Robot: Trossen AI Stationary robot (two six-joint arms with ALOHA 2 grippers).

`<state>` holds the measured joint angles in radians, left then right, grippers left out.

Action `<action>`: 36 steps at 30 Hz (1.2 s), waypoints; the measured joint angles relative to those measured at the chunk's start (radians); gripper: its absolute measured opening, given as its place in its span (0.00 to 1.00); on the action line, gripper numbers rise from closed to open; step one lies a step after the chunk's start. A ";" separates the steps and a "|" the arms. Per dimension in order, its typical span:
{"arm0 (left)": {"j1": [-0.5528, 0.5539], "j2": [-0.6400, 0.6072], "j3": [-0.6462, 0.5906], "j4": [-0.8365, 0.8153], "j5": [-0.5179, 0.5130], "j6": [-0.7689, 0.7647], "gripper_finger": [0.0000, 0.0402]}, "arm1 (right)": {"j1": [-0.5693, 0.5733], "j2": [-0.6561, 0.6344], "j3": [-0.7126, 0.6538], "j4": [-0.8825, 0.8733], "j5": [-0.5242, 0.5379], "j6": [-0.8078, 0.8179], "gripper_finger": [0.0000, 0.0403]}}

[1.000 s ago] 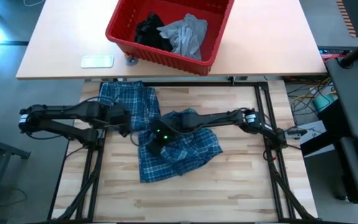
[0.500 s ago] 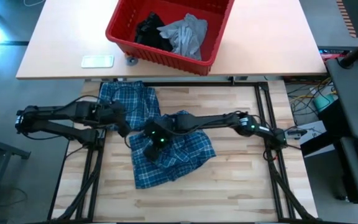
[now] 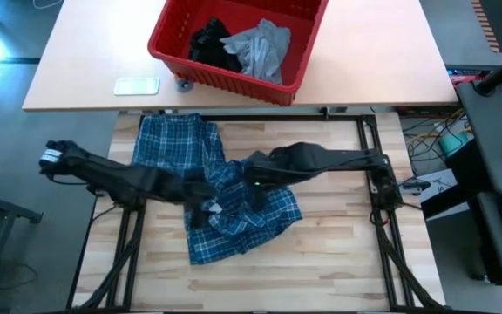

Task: Fold Laundry from Bin
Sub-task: Fold the blue patterned long sleeve shirt

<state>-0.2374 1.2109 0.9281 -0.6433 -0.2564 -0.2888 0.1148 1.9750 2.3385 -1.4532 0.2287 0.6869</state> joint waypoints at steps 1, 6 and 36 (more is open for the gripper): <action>-0.003 0.030 0.000 0.027 0.024 0.000 0.85 | 0.008 -0.017 -0.001 -0.021 0.027 0.017 0.89; -0.004 0.170 0.005 0.185 0.149 0.018 0.78 | 0.048 -0.099 -0.015 -0.082 0.116 0.070 0.89; -0.057 0.318 0.282 -0.252 0.260 -0.127 0.00 | 0.177 -0.495 -0.663 0.067 0.148 0.236 0.89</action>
<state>-0.2943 1.5287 1.2103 -0.8957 0.0037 -0.4154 0.2918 1.4805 1.6752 -1.3860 0.3766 0.9233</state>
